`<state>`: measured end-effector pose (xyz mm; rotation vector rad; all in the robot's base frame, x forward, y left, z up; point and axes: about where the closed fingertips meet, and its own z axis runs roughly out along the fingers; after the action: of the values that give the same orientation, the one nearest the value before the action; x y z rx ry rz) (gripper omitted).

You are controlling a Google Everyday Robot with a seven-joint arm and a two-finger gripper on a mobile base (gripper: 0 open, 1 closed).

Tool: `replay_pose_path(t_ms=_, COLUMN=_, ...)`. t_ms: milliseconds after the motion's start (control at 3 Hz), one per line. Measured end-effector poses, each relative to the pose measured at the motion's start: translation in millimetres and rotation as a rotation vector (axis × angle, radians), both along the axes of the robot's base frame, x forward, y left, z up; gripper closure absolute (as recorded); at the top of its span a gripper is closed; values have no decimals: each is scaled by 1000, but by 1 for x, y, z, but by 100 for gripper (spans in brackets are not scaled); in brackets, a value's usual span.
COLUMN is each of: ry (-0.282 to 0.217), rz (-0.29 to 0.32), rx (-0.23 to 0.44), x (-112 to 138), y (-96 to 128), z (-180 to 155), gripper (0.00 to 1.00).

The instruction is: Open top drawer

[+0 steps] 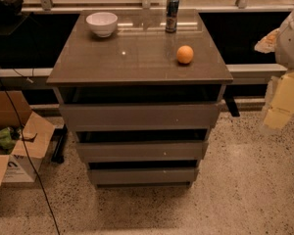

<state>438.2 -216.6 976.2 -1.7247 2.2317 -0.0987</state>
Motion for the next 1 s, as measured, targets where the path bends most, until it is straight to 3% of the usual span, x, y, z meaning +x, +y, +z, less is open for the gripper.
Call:
replay_pose_path(t_ms=333, ry=-8, rz=1, rx=-2, x=1, y=1, z=1, gripper=0)
replay_pose_path(t_ms=667, ry=-27, rz=24, rx=-6, x=11, y=12, z=-17, gripper=0)
replay_pose_path(t_ms=1000, ry=-21, rz=48, rx=43, x=27, y=24, z=-52, gripper=0)
